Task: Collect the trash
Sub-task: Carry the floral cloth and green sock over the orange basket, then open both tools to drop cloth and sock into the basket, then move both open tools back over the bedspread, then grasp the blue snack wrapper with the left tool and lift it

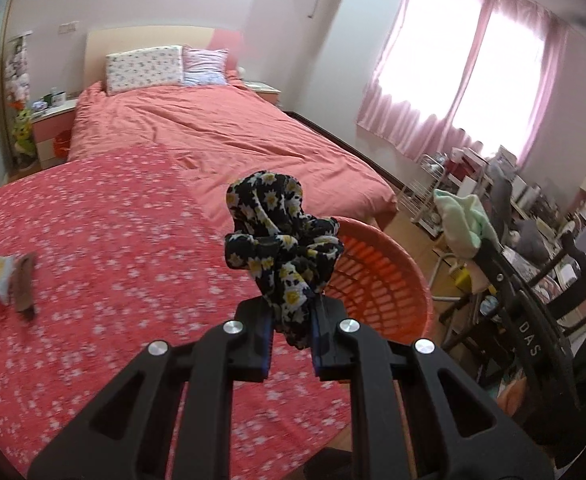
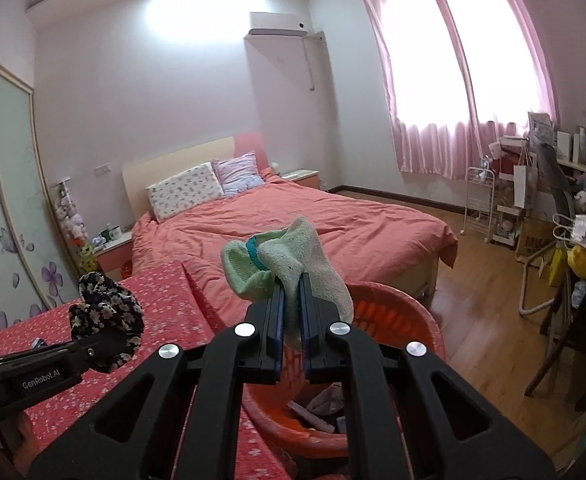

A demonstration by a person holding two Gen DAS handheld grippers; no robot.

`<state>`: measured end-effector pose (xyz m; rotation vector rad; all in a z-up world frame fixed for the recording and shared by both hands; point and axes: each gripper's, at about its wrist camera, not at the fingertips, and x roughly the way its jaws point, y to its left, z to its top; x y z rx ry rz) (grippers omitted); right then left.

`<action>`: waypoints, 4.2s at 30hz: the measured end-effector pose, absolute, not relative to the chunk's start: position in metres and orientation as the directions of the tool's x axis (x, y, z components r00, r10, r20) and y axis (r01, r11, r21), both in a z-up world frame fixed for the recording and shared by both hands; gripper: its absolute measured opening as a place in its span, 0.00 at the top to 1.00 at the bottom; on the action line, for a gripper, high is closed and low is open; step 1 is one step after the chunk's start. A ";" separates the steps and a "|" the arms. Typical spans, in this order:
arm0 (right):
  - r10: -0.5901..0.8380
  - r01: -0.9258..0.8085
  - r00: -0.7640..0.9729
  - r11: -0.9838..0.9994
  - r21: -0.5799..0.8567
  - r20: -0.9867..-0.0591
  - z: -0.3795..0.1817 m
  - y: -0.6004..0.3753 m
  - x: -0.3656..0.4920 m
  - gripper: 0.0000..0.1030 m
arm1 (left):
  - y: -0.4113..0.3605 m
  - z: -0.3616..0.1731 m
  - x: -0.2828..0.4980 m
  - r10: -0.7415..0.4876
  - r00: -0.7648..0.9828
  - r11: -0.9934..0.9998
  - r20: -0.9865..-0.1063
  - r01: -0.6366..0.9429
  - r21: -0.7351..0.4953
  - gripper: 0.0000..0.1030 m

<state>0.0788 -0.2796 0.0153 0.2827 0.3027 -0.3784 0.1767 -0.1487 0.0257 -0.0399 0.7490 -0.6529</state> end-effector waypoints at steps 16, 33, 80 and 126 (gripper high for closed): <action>-0.335 0.460 0.858 0.838 0.293 -0.389 -0.006 -0.326 0.082 0.93 | -0.236 -0.012 0.190 -0.617 0.421 0.724 -0.665 0.635 -0.269 0.85; -0.270 0.469 0.837 0.803 0.369 -0.475 -0.034 -0.350 0.099 0.63 | -0.271 -0.067 0.230 -0.560 0.359 0.744 -0.746 0.614 -0.263 0.53; -0.111 0.239 0.843 0.954 0.182 -0.526 -0.022 -0.224 0.137 0.52 | 0.117 -0.052 0.289 -0.016 0.657 0.975 -0.754 -0.156 -0.156 0.36; -0.002 0.087 0.825 0.988 0.125 -0.565 -0.025 -0.154 0.157 0.52 | 0.168 -0.058 0.347 0.080 0.636 0.940 -0.768 -0.304 -0.155 0.40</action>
